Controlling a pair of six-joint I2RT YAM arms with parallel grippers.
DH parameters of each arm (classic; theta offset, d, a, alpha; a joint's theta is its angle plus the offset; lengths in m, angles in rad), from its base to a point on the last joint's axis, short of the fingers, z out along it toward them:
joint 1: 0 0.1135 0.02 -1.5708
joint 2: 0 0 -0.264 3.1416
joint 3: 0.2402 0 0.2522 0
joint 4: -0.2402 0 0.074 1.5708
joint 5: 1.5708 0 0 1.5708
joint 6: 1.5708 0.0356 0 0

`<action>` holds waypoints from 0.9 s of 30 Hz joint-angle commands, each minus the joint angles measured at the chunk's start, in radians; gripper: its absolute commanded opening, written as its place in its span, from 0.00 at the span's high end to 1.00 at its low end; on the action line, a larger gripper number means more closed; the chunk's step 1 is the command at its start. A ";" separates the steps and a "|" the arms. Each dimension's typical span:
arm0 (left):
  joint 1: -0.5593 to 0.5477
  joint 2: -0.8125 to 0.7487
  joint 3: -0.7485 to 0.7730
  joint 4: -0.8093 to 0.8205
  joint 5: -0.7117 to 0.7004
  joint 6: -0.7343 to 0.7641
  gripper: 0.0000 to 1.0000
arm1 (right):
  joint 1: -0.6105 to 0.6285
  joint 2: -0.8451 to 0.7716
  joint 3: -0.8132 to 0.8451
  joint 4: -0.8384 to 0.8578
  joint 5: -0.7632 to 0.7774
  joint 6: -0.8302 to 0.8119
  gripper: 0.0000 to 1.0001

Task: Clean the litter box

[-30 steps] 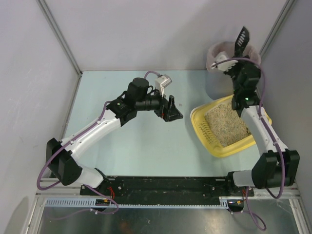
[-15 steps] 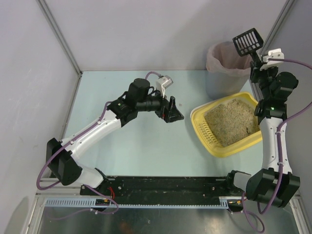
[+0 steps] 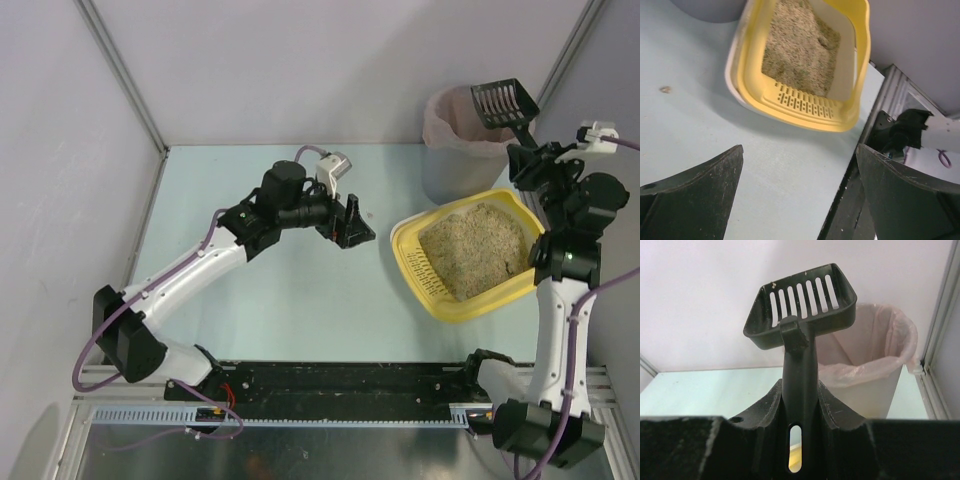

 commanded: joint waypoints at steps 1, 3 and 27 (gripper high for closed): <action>0.000 -0.084 0.008 0.014 -0.148 0.012 0.01 | -0.002 -0.106 0.010 -0.238 0.092 0.073 1.00; 0.011 -0.101 0.000 0.014 -0.210 0.006 0.01 | -0.002 -0.134 0.005 -0.300 0.101 0.073 1.00; 0.136 -0.310 -0.155 0.115 -0.753 0.138 0.00 | 0.024 -0.367 -0.154 -0.796 0.538 0.424 1.00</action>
